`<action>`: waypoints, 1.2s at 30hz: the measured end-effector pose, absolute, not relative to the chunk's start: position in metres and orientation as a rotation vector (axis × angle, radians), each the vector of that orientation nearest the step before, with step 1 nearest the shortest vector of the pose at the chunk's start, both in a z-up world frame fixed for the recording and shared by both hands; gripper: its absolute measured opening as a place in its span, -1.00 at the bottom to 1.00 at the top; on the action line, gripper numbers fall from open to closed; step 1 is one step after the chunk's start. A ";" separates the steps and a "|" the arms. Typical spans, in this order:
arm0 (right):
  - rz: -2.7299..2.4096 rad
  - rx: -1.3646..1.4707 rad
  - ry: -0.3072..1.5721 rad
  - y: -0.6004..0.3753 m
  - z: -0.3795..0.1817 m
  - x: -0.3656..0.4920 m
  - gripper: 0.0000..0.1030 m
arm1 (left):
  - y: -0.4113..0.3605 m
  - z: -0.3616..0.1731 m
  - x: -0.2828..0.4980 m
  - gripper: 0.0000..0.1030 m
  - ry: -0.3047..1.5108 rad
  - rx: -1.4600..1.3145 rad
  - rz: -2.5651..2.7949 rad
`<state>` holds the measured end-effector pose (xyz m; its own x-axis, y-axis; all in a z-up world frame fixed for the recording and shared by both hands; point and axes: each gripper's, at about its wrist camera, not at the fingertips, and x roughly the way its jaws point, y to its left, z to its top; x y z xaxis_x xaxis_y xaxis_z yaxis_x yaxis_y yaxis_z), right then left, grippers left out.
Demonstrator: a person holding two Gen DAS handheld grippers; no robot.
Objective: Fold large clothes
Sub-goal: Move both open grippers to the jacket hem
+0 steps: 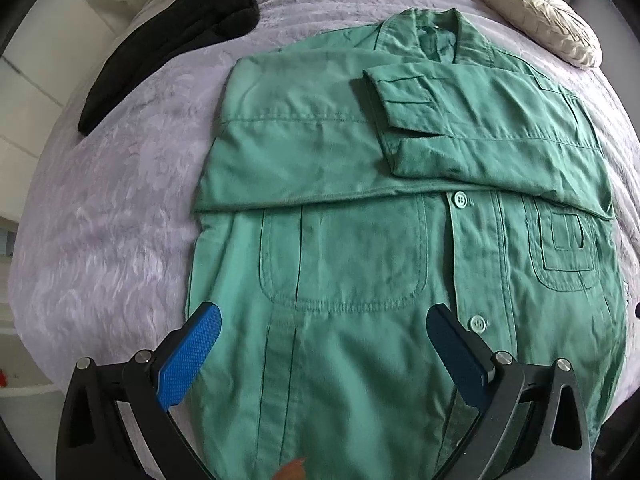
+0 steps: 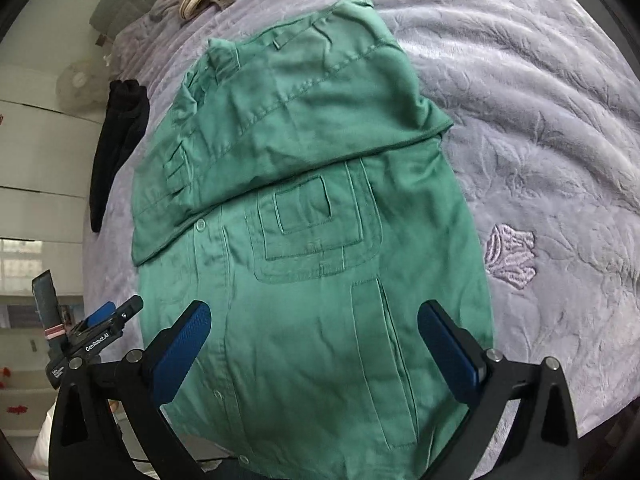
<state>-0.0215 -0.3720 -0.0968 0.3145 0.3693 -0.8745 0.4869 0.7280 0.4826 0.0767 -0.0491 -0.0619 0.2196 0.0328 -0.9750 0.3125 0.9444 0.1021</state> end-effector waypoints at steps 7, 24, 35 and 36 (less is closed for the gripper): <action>-0.022 0.813 1.343 -0.368 -0.100 -0.026 0.99 | -0.042 -0.054 0.050 1.00 1.363 0.242 -0.175; 0.094 0.794 1.376 -0.349 -0.097 -0.022 1.00 | -0.045 -0.032 0.005 1.00 1.364 0.253 -0.151; 0.030 0.822 1.348 -0.329 -0.087 -0.046 1.00 | -0.026 -0.034 -0.007 1.00 1.356 0.256 -0.216; 0.023 0.826 1.348 -0.323 -0.089 -0.051 0.99 | -0.022 -0.036 -0.009 1.00 1.359 0.255 -0.222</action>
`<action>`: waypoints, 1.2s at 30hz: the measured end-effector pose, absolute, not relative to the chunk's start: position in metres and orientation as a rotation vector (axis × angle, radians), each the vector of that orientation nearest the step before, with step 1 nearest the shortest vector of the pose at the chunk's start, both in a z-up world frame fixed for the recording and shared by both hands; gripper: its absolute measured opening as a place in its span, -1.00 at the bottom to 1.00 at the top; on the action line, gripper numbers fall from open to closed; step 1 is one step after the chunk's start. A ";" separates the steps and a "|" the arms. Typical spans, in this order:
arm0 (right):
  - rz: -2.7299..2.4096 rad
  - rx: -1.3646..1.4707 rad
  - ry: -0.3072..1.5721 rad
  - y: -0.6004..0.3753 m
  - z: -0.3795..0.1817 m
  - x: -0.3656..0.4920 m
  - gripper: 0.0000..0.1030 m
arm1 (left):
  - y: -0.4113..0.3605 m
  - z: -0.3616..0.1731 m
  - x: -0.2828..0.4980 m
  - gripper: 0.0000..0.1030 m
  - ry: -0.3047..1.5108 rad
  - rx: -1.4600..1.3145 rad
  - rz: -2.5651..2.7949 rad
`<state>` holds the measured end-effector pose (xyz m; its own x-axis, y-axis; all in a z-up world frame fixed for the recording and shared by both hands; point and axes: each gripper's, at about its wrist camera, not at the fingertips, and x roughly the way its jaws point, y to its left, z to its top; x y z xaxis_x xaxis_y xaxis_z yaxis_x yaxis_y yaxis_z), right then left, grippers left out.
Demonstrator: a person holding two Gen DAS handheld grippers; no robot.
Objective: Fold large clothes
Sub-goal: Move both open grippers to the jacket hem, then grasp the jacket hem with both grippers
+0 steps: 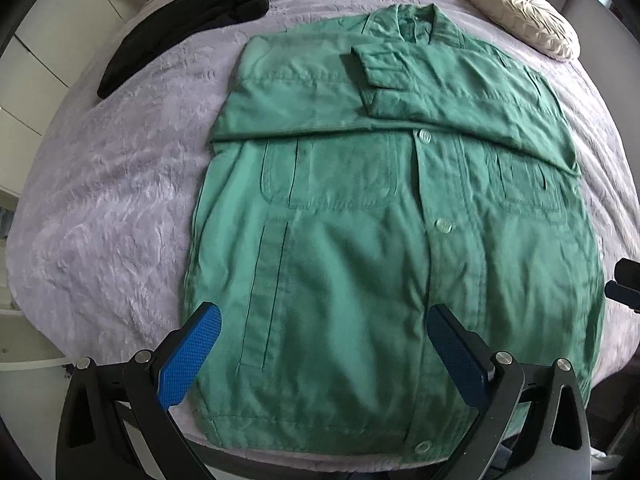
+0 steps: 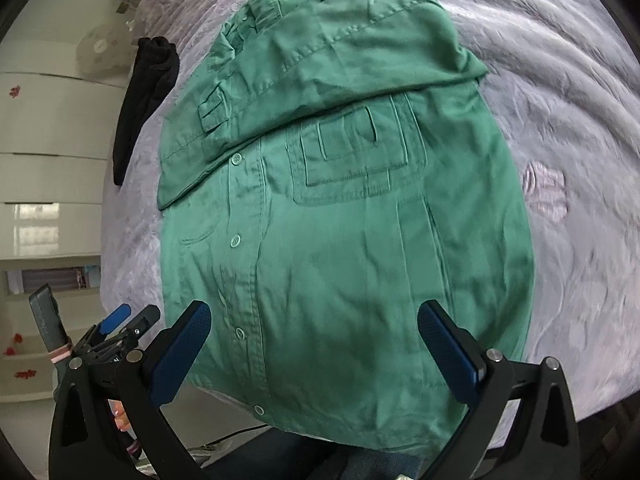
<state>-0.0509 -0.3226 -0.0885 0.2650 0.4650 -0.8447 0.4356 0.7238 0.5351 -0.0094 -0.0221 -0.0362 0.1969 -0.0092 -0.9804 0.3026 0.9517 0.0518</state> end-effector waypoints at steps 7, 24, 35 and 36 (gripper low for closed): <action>-0.015 0.858 1.384 -0.281 -0.106 -0.089 0.99 | 0.028 -0.063 -0.033 1.00 1.415 0.253 -0.234; -0.303 1.048 1.217 -0.322 -0.105 -0.194 0.99 | 0.126 -0.101 -0.056 1.00 1.475 0.169 -0.288; -0.344 1.309 1.139 -0.351 -0.161 -0.237 0.99 | 0.135 -0.137 -0.055 1.00 1.579 0.000 -0.359; -0.328 1.342 1.127 -0.348 -0.164 -0.235 0.99 | 0.131 -0.139 -0.055 1.00 1.581 0.005 -0.362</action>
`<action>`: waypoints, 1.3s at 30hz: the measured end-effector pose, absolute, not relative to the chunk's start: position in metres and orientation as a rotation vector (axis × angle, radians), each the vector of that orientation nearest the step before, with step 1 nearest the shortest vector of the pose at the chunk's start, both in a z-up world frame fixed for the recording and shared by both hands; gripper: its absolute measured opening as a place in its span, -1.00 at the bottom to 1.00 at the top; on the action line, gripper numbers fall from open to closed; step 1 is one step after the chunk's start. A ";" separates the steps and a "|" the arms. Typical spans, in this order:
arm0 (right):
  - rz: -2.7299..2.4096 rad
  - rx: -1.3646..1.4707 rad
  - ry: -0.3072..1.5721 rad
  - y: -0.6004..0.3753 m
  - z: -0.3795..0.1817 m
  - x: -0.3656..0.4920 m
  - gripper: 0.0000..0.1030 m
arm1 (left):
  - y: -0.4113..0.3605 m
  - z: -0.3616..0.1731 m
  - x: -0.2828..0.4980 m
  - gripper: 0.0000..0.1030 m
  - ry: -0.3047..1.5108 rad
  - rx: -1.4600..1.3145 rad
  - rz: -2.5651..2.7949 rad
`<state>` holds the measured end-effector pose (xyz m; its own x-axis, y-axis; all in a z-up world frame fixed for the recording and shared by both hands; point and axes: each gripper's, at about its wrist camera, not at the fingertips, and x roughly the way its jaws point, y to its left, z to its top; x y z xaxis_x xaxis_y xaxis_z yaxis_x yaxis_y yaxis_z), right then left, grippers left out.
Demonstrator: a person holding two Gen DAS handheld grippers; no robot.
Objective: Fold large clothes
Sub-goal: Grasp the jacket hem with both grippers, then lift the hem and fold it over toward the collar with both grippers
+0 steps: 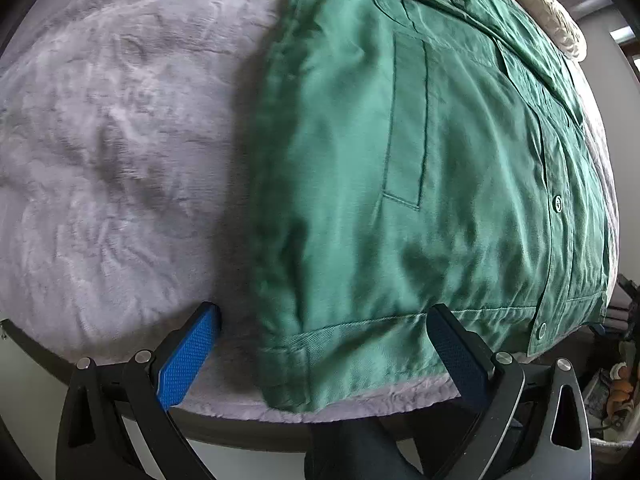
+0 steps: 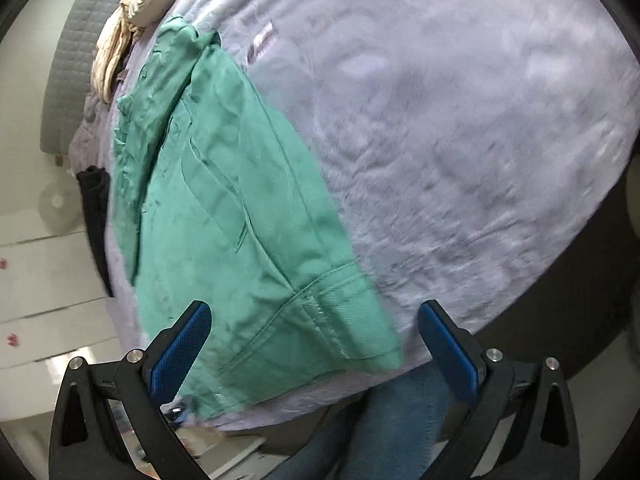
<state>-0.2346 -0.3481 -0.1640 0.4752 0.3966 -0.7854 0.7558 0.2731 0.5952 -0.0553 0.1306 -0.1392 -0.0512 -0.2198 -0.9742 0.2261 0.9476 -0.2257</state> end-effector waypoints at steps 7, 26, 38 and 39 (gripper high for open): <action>-0.070 1.446 0.917 -0.334 -0.136 -0.202 0.99 | 0.111 -0.147 -0.054 1.00 1.580 0.028 -0.382; -0.050 1.500 0.937 -0.336 -0.137 -0.207 -0.86 | 0.111 -0.111 -0.062 -0.50 1.529 -0.215 -0.575; 0.246 1.515 0.772 -0.378 -0.069 -0.088 -0.86 | 0.101 -0.001 0.036 -0.50 1.264 -0.481 -0.551; 0.267 1.509 0.759 -0.385 -0.062 -0.074 -0.86 | 0.097 0.010 0.051 -0.50 1.231 -0.484 -0.536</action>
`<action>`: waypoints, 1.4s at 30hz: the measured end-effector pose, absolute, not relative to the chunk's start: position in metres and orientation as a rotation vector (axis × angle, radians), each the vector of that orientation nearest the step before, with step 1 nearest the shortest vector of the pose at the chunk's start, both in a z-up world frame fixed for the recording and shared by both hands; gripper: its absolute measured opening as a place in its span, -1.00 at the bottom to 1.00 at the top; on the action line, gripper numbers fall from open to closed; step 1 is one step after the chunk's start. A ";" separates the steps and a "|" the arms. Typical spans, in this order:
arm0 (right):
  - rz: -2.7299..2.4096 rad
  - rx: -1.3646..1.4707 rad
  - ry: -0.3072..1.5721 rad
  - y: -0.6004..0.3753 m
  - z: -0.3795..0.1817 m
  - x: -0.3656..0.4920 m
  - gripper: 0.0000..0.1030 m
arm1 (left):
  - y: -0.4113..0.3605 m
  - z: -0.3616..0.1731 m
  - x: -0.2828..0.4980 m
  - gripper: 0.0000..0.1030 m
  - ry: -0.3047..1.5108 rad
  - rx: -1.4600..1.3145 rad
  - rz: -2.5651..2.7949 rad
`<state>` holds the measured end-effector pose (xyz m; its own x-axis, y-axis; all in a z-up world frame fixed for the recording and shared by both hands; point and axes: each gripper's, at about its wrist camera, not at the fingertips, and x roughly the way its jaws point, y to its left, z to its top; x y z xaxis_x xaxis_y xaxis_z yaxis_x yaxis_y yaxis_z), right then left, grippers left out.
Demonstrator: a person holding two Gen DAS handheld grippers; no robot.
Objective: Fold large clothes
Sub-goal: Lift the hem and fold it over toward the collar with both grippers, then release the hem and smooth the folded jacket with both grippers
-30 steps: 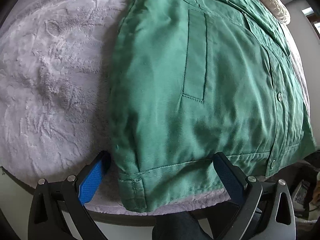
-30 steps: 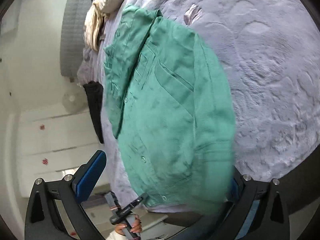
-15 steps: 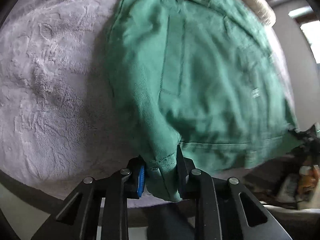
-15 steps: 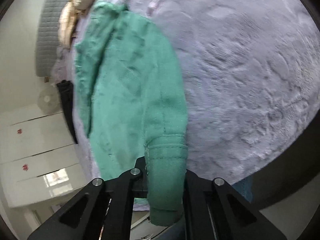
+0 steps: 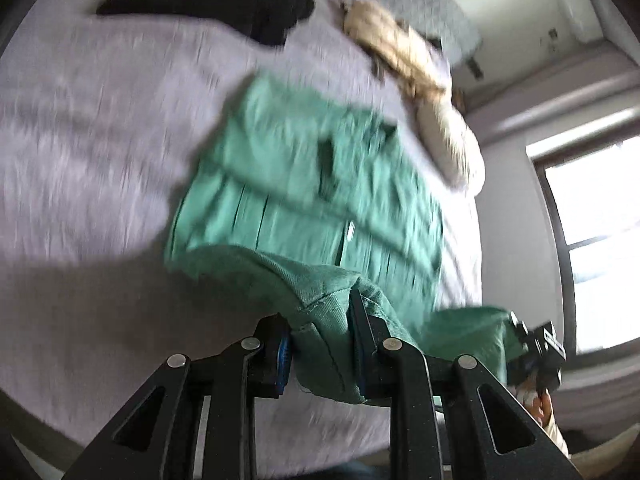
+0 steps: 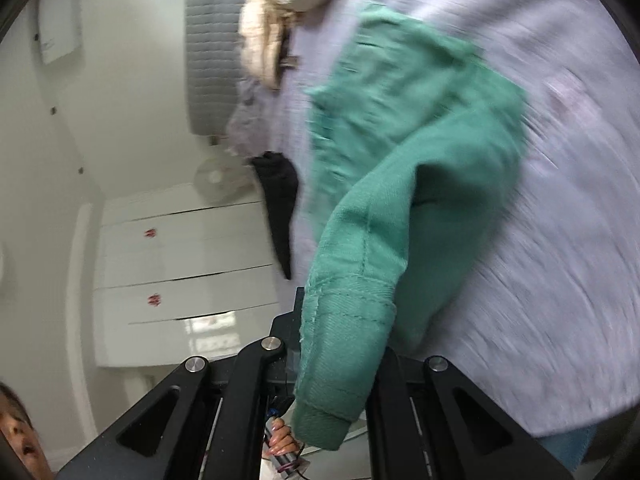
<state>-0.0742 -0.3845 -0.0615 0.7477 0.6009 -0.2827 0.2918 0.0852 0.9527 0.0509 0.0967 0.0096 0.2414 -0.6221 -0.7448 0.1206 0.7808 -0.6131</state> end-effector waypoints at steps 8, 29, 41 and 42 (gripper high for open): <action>0.268 1.452 0.758 -0.441 -0.042 0.042 -0.86 | 0.057 0.036 0.150 -0.50 1.107 -0.400 -0.464; -0.070 1.421 0.853 -0.497 -0.123 0.154 0.59 | 0.008 -0.011 0.279 0.71 1.069 -0.055 -0.299; -0.247 0.722 1.204 -0.480 -0.138 0.176 -0.93 | -0.022 -0.090 0.279 0.70 1.164 0.074 -0.247; -0.259 0.694 1.178 -0.478 -0.135 0.174 -0.93 | -0.026 -0.095 0.277 0.70 1.161 0.094 -0.241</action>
